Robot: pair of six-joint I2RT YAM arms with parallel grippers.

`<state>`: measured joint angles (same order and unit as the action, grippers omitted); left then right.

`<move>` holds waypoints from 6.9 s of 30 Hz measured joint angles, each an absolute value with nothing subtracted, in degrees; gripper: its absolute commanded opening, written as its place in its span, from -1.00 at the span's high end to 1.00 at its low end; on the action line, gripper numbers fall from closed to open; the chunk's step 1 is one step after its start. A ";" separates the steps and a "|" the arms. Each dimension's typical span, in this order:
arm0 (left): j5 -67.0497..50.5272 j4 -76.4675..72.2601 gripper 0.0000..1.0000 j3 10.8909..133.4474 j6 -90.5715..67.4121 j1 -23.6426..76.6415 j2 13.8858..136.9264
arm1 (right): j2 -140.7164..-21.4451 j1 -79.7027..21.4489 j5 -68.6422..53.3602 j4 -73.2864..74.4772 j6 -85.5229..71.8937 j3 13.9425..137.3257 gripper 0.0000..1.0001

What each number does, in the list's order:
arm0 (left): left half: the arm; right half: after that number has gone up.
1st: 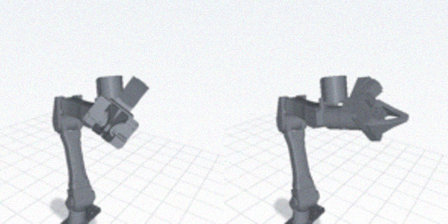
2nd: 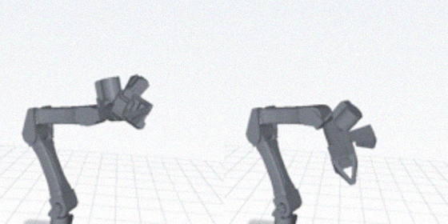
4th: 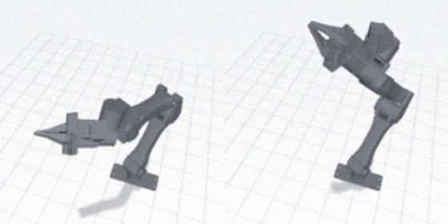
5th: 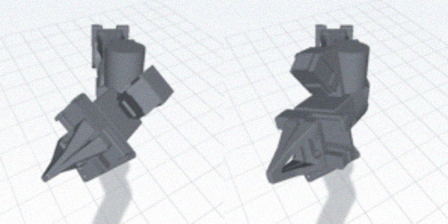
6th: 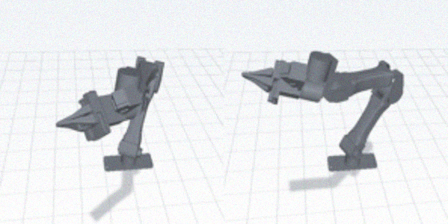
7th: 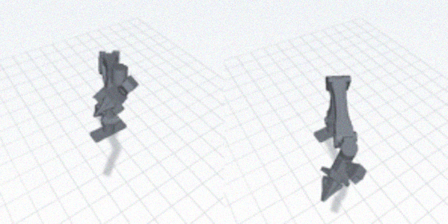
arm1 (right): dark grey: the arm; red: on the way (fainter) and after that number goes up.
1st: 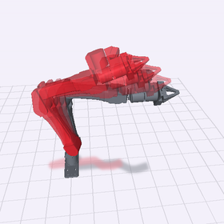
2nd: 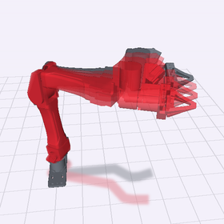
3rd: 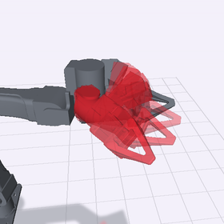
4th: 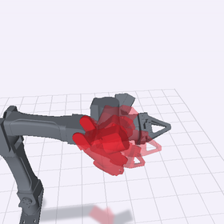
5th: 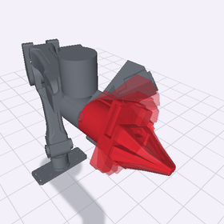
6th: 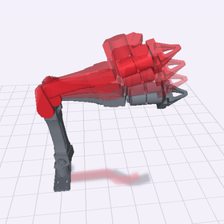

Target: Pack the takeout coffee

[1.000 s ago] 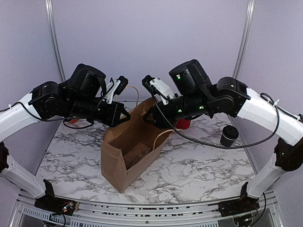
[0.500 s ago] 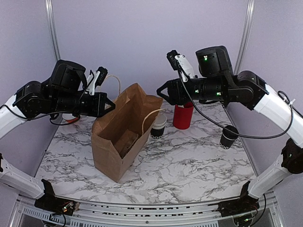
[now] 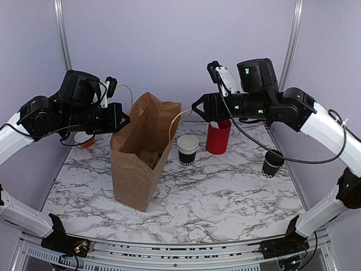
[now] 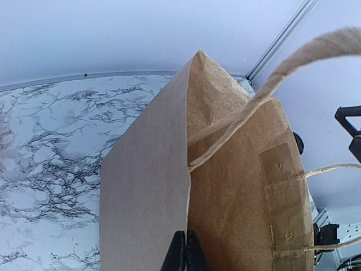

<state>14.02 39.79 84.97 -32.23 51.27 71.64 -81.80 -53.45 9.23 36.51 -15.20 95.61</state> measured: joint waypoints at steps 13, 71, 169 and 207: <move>7.73 29.54 0.40 74.52 -43.09 45.10 70.74 | -82.06 -43.86 5.32 37.95 -18.06 90.83 -0.32; -14.04 19.03 -0.98 46.65 -36.86 13.39 70.57 | -64.36 -18.70 13.26 46.92 -22.87 64.31 -0.46; 6.42 22.13 -0.98 50.37 -30.11 27.46 66.98 | -66.78 -12.56 12.34 41.69 -23.57 57.71 -0.48; -1.85 16.10 -0.98 50.48 -22.11 11.66 64.93 | -76.05 -1.19 7.49 39.05 -18.96 59.40 -0.58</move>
<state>-1.85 16.10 50.48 -22.11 11.66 64.93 -76.05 -1.19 7.49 39.05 -18.96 59.40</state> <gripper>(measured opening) 0.992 0.782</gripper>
